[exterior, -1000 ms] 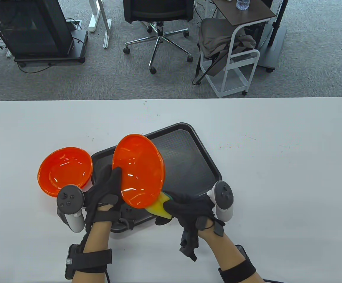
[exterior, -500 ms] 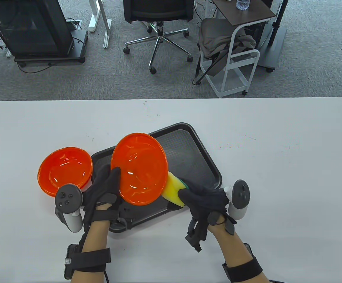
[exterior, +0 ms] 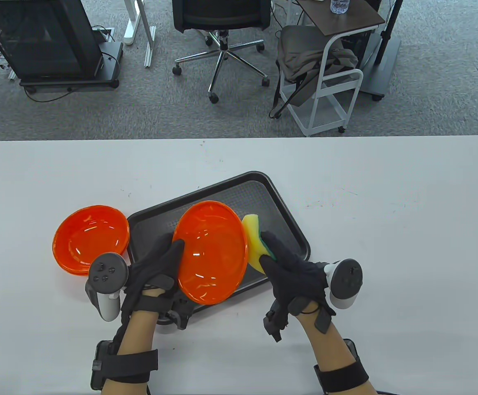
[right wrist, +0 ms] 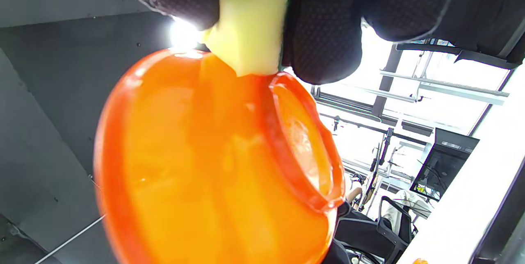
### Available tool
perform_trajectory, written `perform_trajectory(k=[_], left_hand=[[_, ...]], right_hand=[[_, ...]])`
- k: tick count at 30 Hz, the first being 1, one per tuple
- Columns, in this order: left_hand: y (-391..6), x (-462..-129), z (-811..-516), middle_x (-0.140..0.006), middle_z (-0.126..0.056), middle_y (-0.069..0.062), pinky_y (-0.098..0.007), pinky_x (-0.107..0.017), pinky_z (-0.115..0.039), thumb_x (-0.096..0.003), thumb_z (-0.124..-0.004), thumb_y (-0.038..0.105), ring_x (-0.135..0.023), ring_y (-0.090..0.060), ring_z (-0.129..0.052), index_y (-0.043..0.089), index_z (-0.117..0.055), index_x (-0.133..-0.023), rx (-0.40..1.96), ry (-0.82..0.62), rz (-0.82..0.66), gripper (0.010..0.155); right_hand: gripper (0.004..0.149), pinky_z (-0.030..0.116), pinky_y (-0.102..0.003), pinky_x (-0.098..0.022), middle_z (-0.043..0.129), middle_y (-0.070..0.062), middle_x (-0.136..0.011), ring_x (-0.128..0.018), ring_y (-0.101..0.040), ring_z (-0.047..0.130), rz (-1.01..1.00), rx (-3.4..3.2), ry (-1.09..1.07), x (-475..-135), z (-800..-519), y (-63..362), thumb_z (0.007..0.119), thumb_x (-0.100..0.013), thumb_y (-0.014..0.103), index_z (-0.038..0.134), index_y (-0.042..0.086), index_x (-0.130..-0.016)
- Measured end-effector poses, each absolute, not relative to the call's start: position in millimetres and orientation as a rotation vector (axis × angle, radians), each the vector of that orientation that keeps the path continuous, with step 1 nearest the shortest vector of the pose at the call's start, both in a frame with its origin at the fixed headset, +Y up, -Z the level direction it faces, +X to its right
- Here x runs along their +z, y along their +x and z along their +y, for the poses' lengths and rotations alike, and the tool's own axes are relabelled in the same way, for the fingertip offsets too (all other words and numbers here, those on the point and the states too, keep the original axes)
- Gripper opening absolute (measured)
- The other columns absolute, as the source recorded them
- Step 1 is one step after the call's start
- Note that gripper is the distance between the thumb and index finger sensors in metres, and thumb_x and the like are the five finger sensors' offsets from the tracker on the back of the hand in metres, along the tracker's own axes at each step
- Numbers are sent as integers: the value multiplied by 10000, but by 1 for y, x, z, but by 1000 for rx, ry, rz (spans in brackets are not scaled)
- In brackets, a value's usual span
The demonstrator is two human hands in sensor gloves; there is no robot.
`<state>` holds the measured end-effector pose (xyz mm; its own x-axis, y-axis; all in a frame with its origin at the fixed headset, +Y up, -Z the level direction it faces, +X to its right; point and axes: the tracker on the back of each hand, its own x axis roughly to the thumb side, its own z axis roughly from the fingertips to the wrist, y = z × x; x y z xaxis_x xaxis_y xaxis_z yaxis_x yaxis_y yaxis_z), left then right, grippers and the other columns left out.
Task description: Wipe bowl with sponge
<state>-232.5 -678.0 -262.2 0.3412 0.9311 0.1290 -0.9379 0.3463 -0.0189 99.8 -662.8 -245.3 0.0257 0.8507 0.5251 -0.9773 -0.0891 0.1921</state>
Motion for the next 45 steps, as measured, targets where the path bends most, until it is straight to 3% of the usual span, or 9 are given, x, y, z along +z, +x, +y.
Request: perform_trajectory(k=[8,15,27,45], left_hand=[[-216,-261,-673,-319,-996,22,-308,-73,-926,-541,-770,520,60,-32,-930,151,-808,-924,1187,-43,-256,533],[-199,-259,-672,-322,-995,33,-302,-73,-929,-542,-744,534,60,-25,-930,132,-791,-923,1167,-57,-356,557],[-210,-253,-665,-320,-989,48,-296,-80,-930,-545,-740,539,56,-21,-927,169,-807,-926,1269,122,-282,535],[-251,-256,-668,-326,-987,40,-309,-95,-925,-540,-756,532,48,-37,-928,176,-810,-923,1329,254,-75,526]], right_hand=[[488,706,-625,-534,749,-196,-989,-743,-411,887,-175,1512,598,-248,-672,96,716,-578,325,541,173,-1008],[501,730,-616,-516,789,-223,-938,-671,-378,952,-20,1519,621,-252,-683,86,713,-575,315,532,109,-995],[527,763,-595,-489,862,-269,-816,-564,-345,1018,243,1462,713,-247,-695,53,732,-563,311,554,-28,-926],[528,796,-570,-466,928,-263,-727,-489,-312,1060,205,1384,768,-242,-677,51,757,-563,345,614,-59,-872]])
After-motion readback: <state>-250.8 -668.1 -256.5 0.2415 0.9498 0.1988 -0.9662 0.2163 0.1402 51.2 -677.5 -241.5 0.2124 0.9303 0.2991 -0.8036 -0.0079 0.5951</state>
